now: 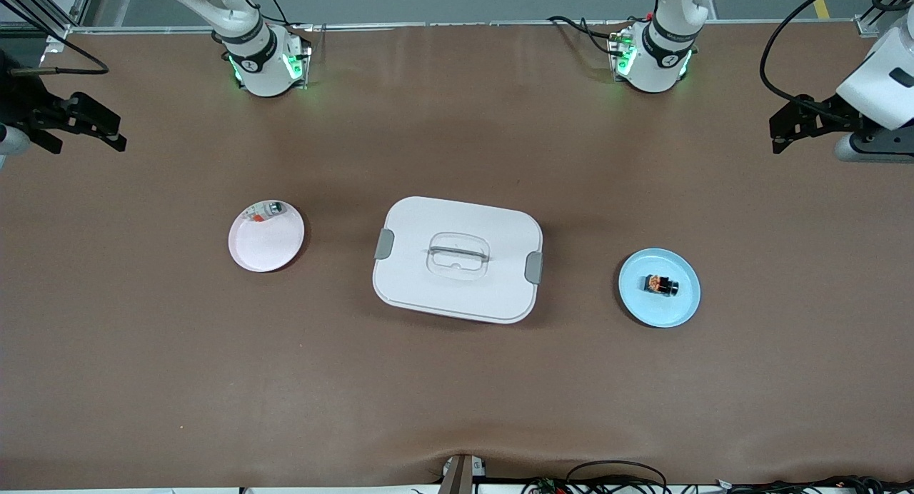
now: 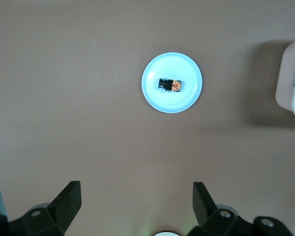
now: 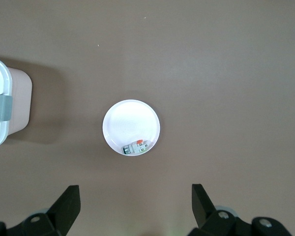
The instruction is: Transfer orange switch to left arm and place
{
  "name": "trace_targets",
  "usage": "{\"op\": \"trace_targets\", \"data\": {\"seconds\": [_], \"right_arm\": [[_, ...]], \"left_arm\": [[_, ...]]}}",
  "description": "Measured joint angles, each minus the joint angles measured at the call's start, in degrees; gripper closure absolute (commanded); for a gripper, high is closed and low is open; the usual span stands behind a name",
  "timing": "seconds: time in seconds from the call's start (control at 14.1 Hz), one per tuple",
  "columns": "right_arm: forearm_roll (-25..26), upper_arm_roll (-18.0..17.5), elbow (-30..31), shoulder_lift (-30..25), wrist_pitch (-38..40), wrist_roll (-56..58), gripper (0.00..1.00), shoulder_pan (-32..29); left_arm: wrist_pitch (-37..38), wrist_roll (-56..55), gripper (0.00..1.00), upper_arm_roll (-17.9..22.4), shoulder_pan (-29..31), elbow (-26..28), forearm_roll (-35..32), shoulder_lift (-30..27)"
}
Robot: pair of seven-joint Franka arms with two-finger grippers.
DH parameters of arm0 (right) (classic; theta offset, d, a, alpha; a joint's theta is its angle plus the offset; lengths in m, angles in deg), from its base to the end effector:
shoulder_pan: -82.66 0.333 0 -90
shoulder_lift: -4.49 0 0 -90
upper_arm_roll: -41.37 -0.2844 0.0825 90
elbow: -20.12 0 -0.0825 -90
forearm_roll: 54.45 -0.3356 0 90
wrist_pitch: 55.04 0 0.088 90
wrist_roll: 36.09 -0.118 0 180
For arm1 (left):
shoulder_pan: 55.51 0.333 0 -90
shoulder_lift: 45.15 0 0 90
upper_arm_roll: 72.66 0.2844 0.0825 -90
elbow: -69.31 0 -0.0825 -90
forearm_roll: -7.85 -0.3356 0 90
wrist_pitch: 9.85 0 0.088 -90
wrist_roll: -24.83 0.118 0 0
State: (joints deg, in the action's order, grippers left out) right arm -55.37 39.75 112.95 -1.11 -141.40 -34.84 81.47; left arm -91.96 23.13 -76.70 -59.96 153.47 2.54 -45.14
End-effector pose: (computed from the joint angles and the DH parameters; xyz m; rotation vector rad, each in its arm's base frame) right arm 0.4717 0.0062 0.6034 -3.1278 -0.0470 0.0237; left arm 0.4881 -0.0608 0.6130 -3.0421 0.1636 0.0421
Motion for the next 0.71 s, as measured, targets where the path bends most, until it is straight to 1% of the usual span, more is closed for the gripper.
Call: {"op": "trace_targets", "data": {"seconds": [0.14,0.57,0.71], "right_arm": [[0.0,0.0,0.0,0.0,0.0,0.2,0.0,0.0],[-0.1,0.0,0.0,0.0,-0.5,0.3,0.0,0.0],[-0.2,0.0,0.0,-0.1,-0.9,0.3,0.0,0.0]], "left_arm": [[0.0,-1.2,0.0,0.0,-0.1,0.3,1.6,-0.6],[-1.0,-5.5,0.0,0.0,-1.6,1.6,2.8,-1.9],[-2.2,-6.5,0.0,0.2,-1.6,2.1,4.9,-2.0]]}}
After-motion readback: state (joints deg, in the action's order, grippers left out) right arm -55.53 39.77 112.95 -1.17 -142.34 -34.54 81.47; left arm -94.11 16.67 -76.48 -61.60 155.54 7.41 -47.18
